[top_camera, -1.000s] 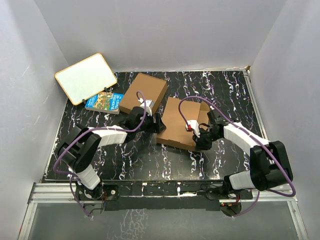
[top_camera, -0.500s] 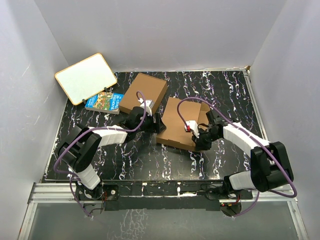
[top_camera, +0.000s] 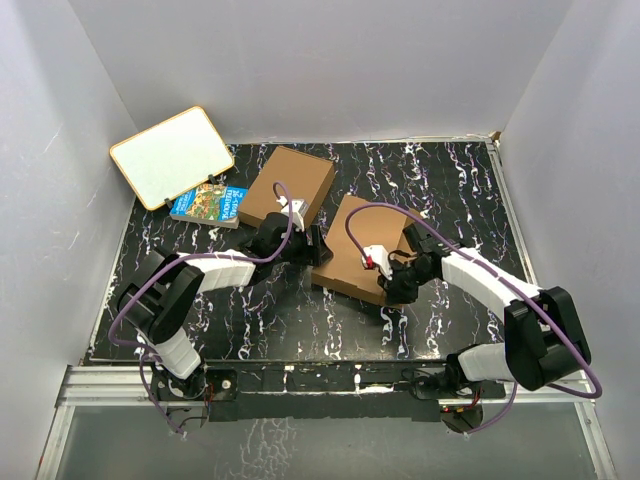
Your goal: Fold the paper box
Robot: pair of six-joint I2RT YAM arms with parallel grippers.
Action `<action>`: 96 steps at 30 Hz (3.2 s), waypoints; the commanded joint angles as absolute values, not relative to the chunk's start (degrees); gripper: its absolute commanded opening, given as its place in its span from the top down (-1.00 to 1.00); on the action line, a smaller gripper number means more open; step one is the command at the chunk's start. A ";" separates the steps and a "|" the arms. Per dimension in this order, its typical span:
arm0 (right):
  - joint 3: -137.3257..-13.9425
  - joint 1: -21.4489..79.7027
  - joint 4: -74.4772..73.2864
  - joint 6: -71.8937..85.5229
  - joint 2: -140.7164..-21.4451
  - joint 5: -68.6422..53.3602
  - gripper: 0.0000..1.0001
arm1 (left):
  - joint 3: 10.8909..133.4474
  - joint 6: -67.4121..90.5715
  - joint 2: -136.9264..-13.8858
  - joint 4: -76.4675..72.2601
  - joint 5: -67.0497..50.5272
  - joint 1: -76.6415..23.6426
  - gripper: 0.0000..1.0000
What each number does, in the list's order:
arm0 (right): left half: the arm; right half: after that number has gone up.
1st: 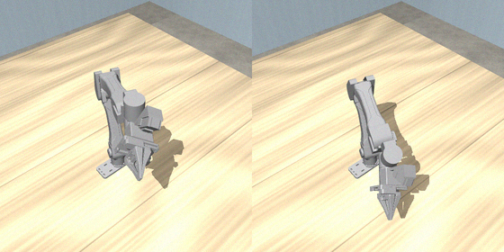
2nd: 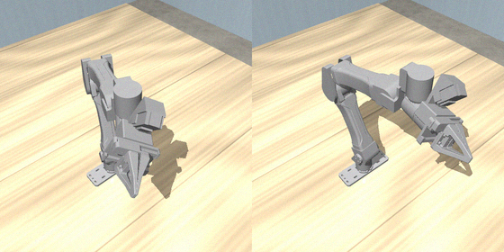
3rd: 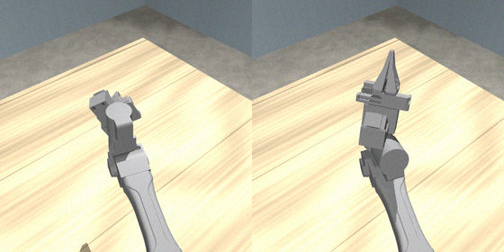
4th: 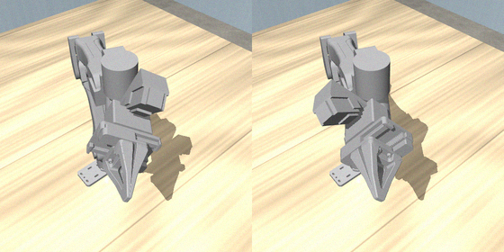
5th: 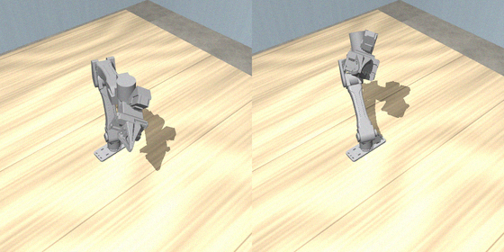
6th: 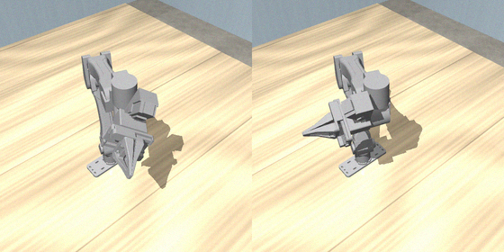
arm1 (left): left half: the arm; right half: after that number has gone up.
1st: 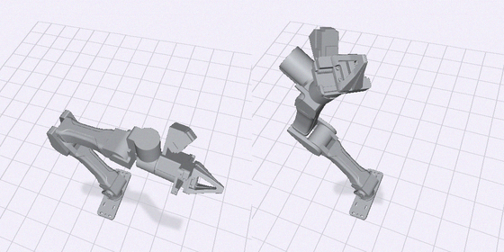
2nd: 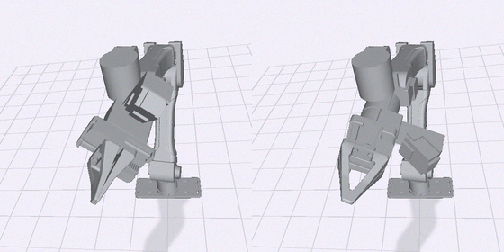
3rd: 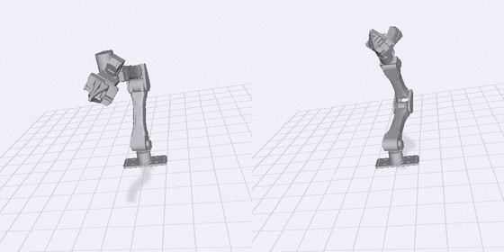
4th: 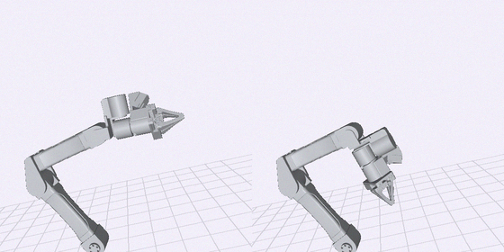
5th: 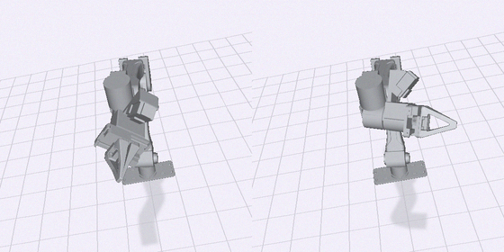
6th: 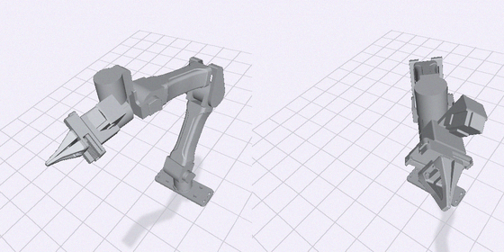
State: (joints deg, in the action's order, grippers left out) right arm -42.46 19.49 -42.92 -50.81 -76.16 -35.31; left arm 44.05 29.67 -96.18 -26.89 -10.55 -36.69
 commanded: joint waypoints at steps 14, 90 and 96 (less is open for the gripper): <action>-48.16 22.24 -37.62 -41.93 -77.65 -40.78 0.75 | 44.21 28.84 -97.19 -22.50 -11.07 -37.09 -0.40; -52.47 27.42 -42.02 -39.18 -80.38 -37.20 0.82 | 45.75 31.88 -96.41 -20.92 -11.95 -38.00 -0.43; -56.87 28.09 -43.08 -36.24 -83.50 -38.63 0.79 | 46.05 32.08 -97.53 -21.18 -12.10 -38.55 -0.40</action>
State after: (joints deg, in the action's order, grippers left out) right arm -50.61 27.46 -46.63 -39.38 -81.97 -34.72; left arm 45.12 32.16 -95.98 -24.01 -11.16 -37.26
